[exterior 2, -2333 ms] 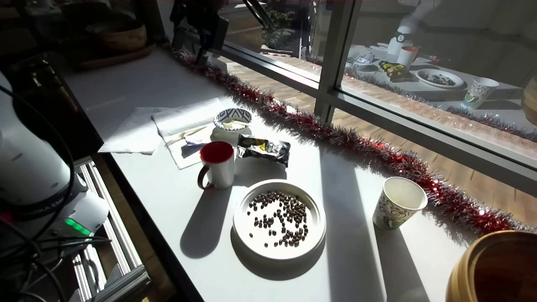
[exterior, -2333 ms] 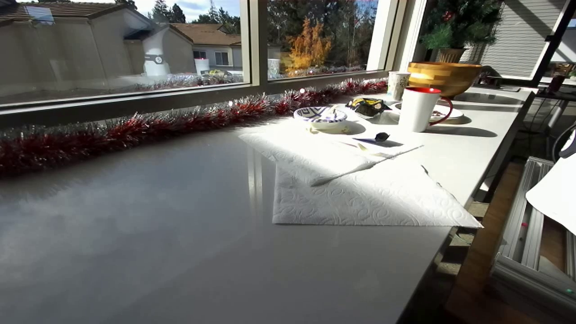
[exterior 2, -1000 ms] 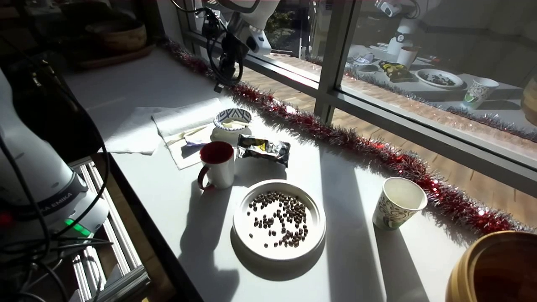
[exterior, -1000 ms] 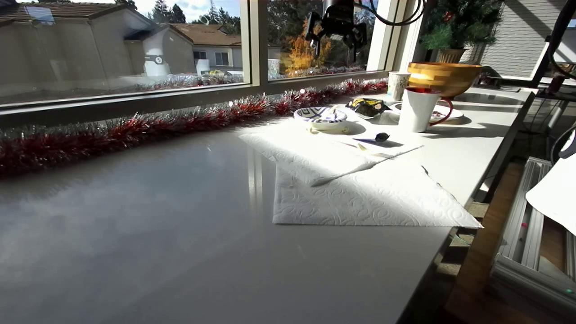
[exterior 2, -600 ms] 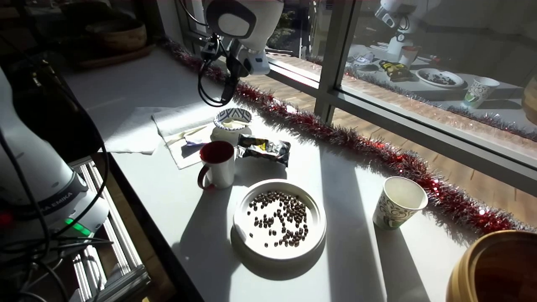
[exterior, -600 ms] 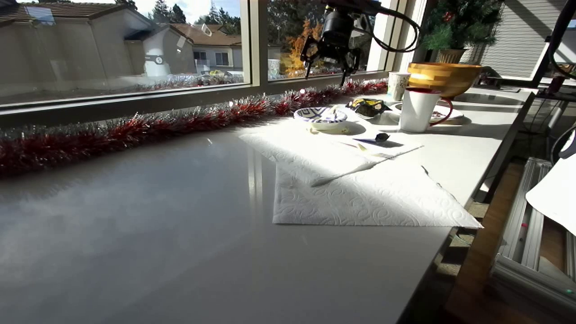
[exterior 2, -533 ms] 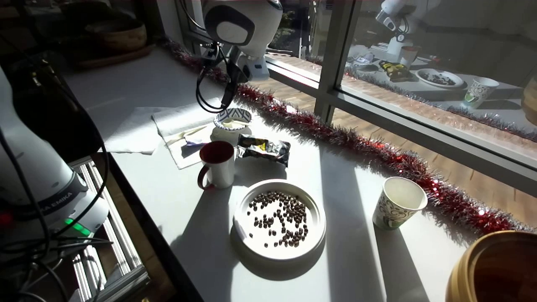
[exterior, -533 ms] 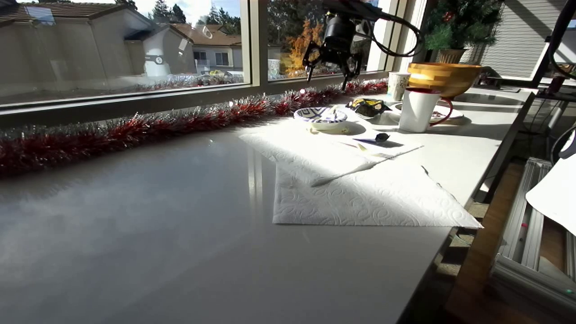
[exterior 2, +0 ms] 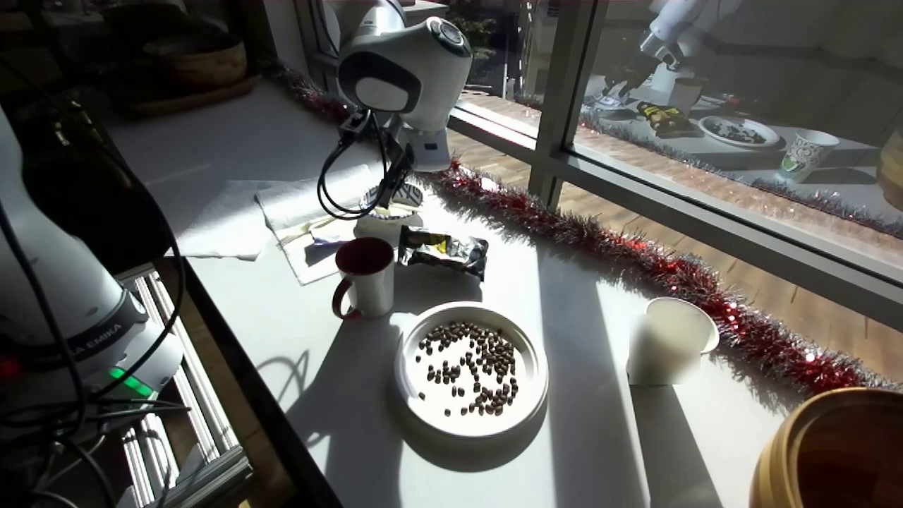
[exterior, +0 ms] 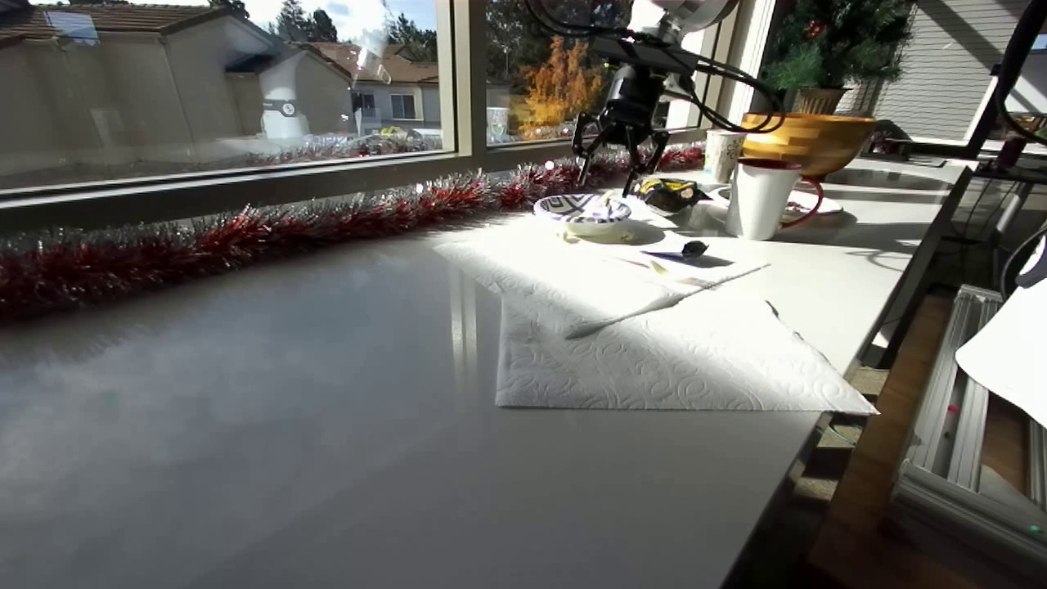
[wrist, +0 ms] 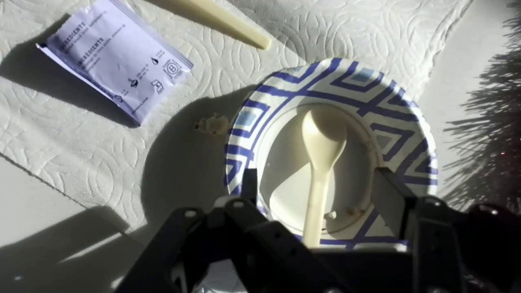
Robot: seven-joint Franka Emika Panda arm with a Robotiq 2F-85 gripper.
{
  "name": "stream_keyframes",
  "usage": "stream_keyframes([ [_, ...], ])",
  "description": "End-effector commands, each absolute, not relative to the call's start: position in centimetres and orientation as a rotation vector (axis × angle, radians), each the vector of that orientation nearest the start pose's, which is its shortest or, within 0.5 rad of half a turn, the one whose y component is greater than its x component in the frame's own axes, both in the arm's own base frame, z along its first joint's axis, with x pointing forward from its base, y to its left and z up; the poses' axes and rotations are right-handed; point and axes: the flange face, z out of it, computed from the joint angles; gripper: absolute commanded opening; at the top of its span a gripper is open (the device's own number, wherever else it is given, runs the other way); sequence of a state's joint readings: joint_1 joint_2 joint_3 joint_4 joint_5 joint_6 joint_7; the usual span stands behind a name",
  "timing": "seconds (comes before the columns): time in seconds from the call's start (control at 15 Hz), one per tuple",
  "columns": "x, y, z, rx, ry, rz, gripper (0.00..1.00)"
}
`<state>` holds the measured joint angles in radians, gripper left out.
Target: Pick up the spoon, get some of the objects from the bowl and put them in the cup
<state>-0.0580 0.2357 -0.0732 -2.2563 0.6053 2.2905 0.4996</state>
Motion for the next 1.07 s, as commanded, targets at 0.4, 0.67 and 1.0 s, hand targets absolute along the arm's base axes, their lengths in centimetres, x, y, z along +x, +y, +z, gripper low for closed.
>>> stream_keyframes([
  [0.4,52.5,-5.0,22.3,-2.285,1.59,0.373,0.05],
  [0.67,53.1,-5.5,21.5,-2.256,1.628,0.383,0.02],
  [1.0,53.3,-6.1,21.5,-2.222,1.655,0.392,0.42],
])
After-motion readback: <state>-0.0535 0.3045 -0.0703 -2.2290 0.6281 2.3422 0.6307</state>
